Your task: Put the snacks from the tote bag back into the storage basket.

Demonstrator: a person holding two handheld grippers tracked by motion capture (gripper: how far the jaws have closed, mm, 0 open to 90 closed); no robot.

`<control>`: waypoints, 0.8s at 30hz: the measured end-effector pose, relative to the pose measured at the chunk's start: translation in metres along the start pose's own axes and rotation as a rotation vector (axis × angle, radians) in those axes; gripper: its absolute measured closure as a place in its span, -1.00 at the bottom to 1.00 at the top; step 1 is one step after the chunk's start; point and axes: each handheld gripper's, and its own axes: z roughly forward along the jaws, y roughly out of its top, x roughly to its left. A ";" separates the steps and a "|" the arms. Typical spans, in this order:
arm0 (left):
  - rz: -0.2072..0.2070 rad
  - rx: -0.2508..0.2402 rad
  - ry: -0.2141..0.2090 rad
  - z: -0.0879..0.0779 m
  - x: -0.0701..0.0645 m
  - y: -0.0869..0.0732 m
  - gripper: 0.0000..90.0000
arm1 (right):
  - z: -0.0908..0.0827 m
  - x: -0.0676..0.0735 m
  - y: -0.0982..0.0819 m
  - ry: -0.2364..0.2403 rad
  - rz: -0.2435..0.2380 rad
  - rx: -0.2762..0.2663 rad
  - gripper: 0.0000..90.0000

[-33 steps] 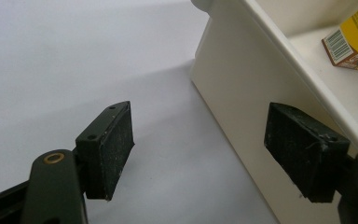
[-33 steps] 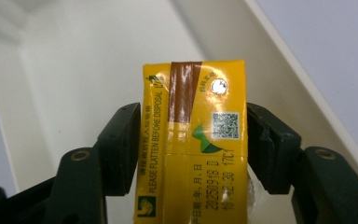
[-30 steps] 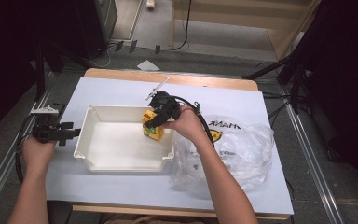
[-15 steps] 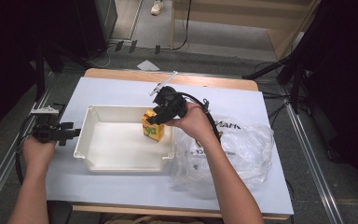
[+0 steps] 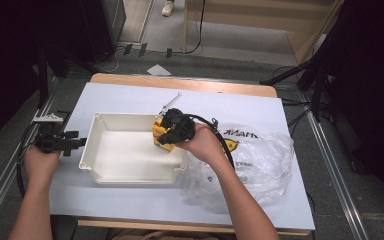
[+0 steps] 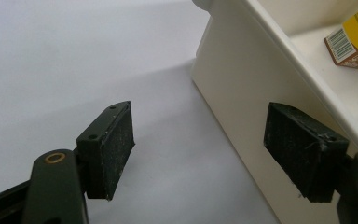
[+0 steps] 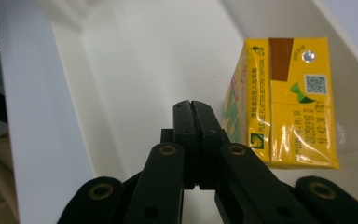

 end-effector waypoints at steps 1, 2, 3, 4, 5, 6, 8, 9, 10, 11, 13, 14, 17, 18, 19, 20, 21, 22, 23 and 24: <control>0.000 0.000 0.000 0.000 0.000 0.000 -0.44 | 0.003 0.000 -0.001 -0.004 0.009 0.003 1.00; 0.001 0.000 0.000 0.000 0.000 0.000 -0.44 | 0.006 -0.001 -0.003 -0.005 0.015 0.008 1.00; 0.000 0.000 0.000 0.000 0.000 0.000 -0.44 | 0.008 -0.002 -0.004 -0.006 0.023 0.013 1.00; 0.000 0.000 0.000 0.000 0.000 0.000 -0.44 | 0.011 -0.003 -0.005 -0.013 0.038 0.020 1.00; 0.002 0.001 0.000 0.000 0.000 0.000 -0.44 | 0.013 -0.005 -0.007 -0.015 0.036 0.022 1.00; 0.001 0.001 -0.001 0.000 0.000 0.000 -0.44 | 0.015 -0.007 -0.008 -0.016 0.048 0.027 1.00; 0.002 0.001 -0.002 0.000 0.000 0.000 -0.44 | 0.018 -0.010 -0.010 -0.012 0.057 0.036 1.00; 0.001 0.001 -0.002 0.000 0.000 0.000 -0.44 | 0.019 -0.010 -0.011 -0.015 0.059 0.039 1.00; 0.001 0.001 -0.002 0.000 0.000 0.000 -0.44 | 0.019 -0.010 -0.012 -0.019 0.069 0.038 1.00; 0.001 0.003 -0.002 0.000 0.000 0.000 -0.44 | 0.019 -0.010 -0.012 -0.027 0.066 0.040 1.00; 0.001 0.003 -0.003 0.000 0.000 0.000 -0.44 | 0.019 -0.010 -0.012 -0.043 0.050 0.040 1.00; 0.001 0.003 -0.002 0.000 0.000 0.000 -0.44 | 0.019 -0.010 -0.012 -0.048 0.052 0.042 1.00; 0.001 0.003 -0.003 0.000 0.000 0.000 -0.44 | 0.017 -0.011 -0.015 -0.056 0.062 0.049 1.00; 0.001 0.003 -0.003 0.000 0.000 0.000 -0.44 | 0.017 -0.012 -0.016 -0.059 0.068 0.051 1.00; 0.001 0.002 -0.003 0.000 0.000 0.000 -0.44 | 0.017 -0.014 -0.018 -0.066 0.062 0.049 1.00; 0.001 0.003 -0.003 0.000 0.000 0.000 -0.44 | 0.016 -0.015 -0.019 -0.062 0.076 0.051 1.00; 0.000 0.003 -0.003 0.000 0.000 0.000 -0.44 | 0.015 -0.017 -0.020 -0.059 0.074 0.044 1.00; 0.000 0.003 -0.001 0.001 0.000 0.000 -0.44 | 0.014 -0.018 -0.022 -0.063 0.076 0.048 1.00; 0.000 0.003 -0.001 0.001 0.000 0.000 -0.44 | 0.013 -0.019 -0.023 -0.067 0.082 0.049 1.00; 0.000 0.004 0.000 0.001 0.000 0.000 -0.44 | 0.013 -0.019 -0.023 -0.067 0.082 0.049 1.00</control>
